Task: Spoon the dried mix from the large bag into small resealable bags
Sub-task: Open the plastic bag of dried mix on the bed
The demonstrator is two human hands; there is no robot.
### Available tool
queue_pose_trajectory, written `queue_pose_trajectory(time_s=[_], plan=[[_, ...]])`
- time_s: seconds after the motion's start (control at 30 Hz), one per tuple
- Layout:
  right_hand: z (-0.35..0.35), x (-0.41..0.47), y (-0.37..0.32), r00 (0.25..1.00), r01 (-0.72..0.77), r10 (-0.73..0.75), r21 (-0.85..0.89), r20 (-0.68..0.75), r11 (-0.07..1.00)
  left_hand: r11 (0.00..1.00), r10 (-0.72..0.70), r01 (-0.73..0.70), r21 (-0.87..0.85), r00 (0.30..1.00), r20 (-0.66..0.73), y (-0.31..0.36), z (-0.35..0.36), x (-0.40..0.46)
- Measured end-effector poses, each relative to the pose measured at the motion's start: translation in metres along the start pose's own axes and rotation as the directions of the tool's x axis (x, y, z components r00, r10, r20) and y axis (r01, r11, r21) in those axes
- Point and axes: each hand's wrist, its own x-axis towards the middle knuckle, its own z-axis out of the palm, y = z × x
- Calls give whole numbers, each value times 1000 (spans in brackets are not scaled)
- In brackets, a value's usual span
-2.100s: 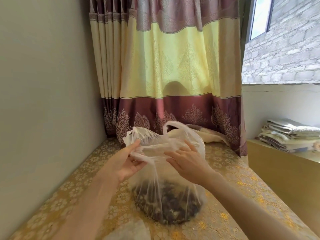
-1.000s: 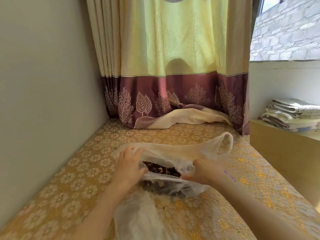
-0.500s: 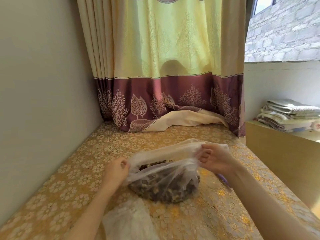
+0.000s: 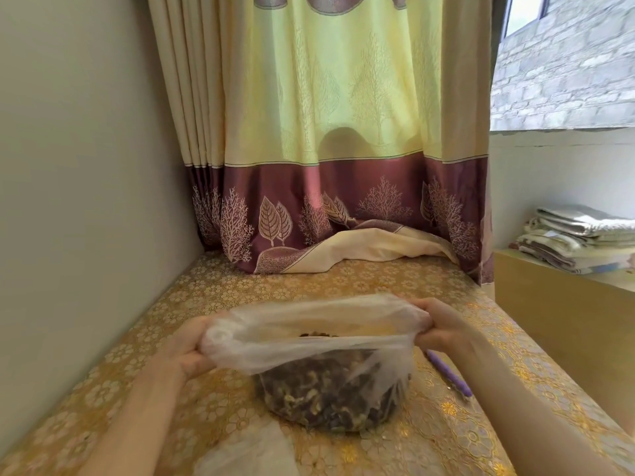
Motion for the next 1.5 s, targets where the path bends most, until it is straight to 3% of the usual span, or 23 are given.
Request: queue_pose_trajectory(time_s=[0.07, 0.13, 0.2, 0.27, 0.33, 0.37, 0.4, 0.43, 0.47, 0.53, 0.57, 0.63, 0.7, 0.87, 0.97, 1.07, 1.13, 1.2, 1.3, 1.37, 1.43, 1.5], plan=[[-8, 3, 1, 998, -3, -1, -63, -57, 998, 982, 15, 18, 189, 986, -169, 0, -7, 5], [-11, 1, 5, 985, 7, -50, -251, -165, 968, 945, 110, -16, 327, 957, -269, -4, -12, 9], [-11, -1, 8, 926, 80, -250, -500, -282, 862, 867, 268, -84, 491, 909, -319, -12, -8, 9], [-7, -7, 10, 796, 193, -555, -768, -241, 611, 643, 568, -188, 743, 768, -297, -20, 2, 4], [2, -20, 14, 557, 303, -831, -931, 0, 203, 298, 856, -330, 896, 508, -98, -24, 17, -5], [8, -28, 17, 436, 357, -889, -934, 143, 25, 128, 932, -372, 919, 363, 17, -26, 27, -12], [13, -35, 20, 381, 400, -883, -910, 276, -112, -18, 955, -404, 915, 264, 136, -28, 36, -18], [18, -41, 23, 403, 432, -824, -876, 399, -213, -138, 935, -437, 889, 238, 262, -32, 44, -22], [21, -45, 28, 487, 442, -725, -853, 487, -277, -225, 880, -483, 846, 273, 390, -38, 51, -25], [20, -46, 37, 712, 340, -476, -847, 516, -410, -302, 687, -520, 799, 463, 561, -55, 61, -25], [17, -46, 40, 786, 259, -395, -834, 475, -488, -337, 585, -493, 802, 558, 589, -65, 62, -22], [10, -48, 47, 829, 154, -356, -787, 432, -597, -436, 477, -383, 814, 669, 570, -81, 57, -13], [5, -54, 52, 790, 139, -389, -757, 473, -638, -466, 481, -329, 821, 685, 547, -90, 51, -9], [1, -70, 62, 681, 266, -424, -741, 597, -617, -507, 481, -368, 779, 629, 610, -92, 49, -16], [2, -81, 75, 652, 228, -494, -771, 575, -595, -500, 514, -446, 742, 537, 669, -92, 52, -30], [-3, -87, 95, 530, 161, -624, -790, 574, -591, -508, 531, -498, 703, 461, 711, -95, 53, -48], [-4, -86, 106, 592, 84, -647, -836, 480, -543, -538, 530, -499, 679, 426, 733, -99, 51, -56], [-9, -83, 111, 681, 96, -620, -887, 389, -451, -555, 537, -482, 678, 415, 734, -104, 47, -62], [-9, -86, 113, 748, 247, -530, -909, 400, -337, -516, 538, -478, 710, 465, 704, -109, 31, -67], [-12, -90, 114, 788, 317, -504, -935, 354, -161, -468, 509, -473, 746, 546, 665, -109, 17, -69], [-14, -89, 111, 829, 292, -522, -951, 201, 98, -399, 469, -476, 784, 628, 621, -110, 5, -70], [-16, -81, 104, 830, 177, -558, -951, 6, 253, -289, 474, -432, 854, 711, 520, -114, -2, -69]])
